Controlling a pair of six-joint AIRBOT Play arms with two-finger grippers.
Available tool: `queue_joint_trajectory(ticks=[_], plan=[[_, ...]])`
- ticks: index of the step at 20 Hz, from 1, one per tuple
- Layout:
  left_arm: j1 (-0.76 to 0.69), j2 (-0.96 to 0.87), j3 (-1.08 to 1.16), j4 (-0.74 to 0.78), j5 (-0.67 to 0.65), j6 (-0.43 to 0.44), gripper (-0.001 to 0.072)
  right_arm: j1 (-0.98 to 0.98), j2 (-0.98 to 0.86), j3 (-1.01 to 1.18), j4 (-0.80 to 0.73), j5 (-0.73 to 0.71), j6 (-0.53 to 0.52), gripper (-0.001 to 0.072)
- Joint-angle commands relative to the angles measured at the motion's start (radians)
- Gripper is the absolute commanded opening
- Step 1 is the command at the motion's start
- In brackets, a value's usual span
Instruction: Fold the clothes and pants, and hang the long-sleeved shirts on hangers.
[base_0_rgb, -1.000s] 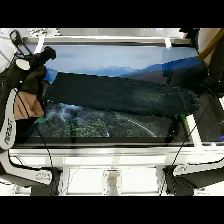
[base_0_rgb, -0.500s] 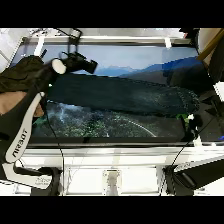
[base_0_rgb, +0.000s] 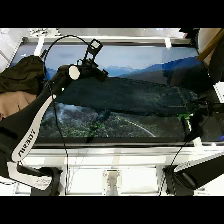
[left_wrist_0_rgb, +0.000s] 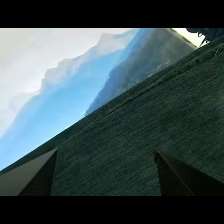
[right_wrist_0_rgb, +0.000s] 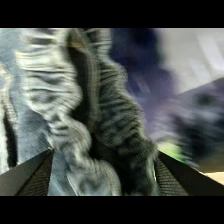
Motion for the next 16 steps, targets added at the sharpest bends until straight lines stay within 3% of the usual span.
queue_joint_trajectory(ticks=[1, 2, 3, 4, 5, 7, 8, 10, 12, 16], plan=[[-0.003, -0.002, 0.000, 0.003, -0.001, -0.005, 0.0699, 0.058, -0.019, 0.000, 0.035, 0.000, -0.064, 0.0675], [-0.003, -0.002, 0.000, 0.003, -0.001, -0.005, 0.0699, 0.073, -0.019, 0.000, 0.064, 0.000, -0.084, 0.0673], [-0.004, -0.002, 0.000, 0.003, -0.001, -0.005, 0.0697, 0.082, -0.019, 0.000, 0.088, -0.002, -0.093, 0.0625], [-0.005, -0.002, 0.000, -0.011, -0.001, -0.005, 0.0627, 0.087, -0.018, 0.000, 0.110, 0.002, -0.095, 0.0470], [-0.005, -0.007, 0.000, -0.046, -0.001, -0.005, 0.0475, 0.090, -0.017, 0.000, 0.140, 0.017, -0.095, 0.0298], [-0.012, -0.033, 0.000, -0.152, -0.001, -0.004, 0.0068, 0.090, -0.006, 0.002, 0.206, 0.064, -0.099, 0.0096], [-0.025, -0.053, 0.000, -0.211, -0.001, -0.004, 0.0016, 0.090, 0.003, 0.013, 0.225, 0.094, -0.100, 0.0049], [-0.074, -0.113, 0.000, -0.346, 0.000, -0.004, 0.0016, 0.095, 0.024, 0.061, 0.256, 0.174, -0.082, 0.0047], [-0.154, -0.184, 0.000, -0.492, 0.017, -0.004, 0.0015, 0.128, 0.044, 0.137, 0.268, 0.243, 0.007, 0.0047], [-0.356, -0.340, 0.051, -0.705, 0.157, -0.004, 0.0016, 0.279, 0.059, 0.317, 0.265, 0.290, 0.150, 0.0046]])
